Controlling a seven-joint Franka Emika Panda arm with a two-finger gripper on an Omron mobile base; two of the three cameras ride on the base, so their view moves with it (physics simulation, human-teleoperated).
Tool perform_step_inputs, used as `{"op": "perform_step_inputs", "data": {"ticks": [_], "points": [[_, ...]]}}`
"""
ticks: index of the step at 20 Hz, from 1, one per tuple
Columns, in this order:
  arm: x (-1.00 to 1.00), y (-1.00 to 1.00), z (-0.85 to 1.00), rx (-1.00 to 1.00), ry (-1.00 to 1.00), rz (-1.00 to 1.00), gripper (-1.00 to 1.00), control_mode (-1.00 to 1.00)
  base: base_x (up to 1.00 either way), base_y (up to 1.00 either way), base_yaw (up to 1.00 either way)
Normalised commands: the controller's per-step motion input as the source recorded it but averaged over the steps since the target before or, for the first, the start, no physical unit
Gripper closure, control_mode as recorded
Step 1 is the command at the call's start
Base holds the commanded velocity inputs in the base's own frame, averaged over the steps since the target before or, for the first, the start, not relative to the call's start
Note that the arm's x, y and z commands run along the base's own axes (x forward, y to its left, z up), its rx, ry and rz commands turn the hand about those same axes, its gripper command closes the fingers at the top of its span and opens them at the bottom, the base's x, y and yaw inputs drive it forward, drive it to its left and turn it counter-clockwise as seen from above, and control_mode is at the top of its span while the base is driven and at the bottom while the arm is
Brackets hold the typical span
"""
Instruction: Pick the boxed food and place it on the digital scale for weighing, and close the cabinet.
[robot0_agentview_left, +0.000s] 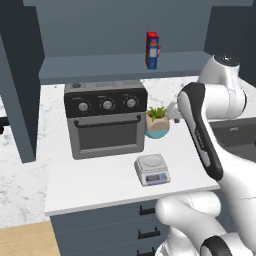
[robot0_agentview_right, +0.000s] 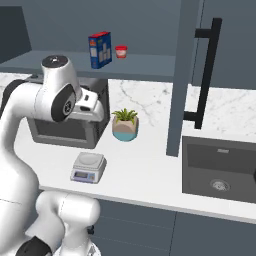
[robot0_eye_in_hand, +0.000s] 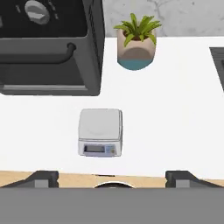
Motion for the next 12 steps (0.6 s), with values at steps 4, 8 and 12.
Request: {"op": "perform_step_inputs", "data": {"ticks": [4,8,12], "points": [[-0.44,0.11,0.62,-0.01,-0.39,-0.04,-1.0,-1.0,0.0,0.0,0.0],[-0.38,0.01,0.72,0.0,-0.38,-0.01,-1.0,-1.0,0.0,0.0,0.0],[-0.32,0.07,0.7,-0.01,-0.26,0.0,-1.0,-1.0,0.0,0.0,0.0]]}}
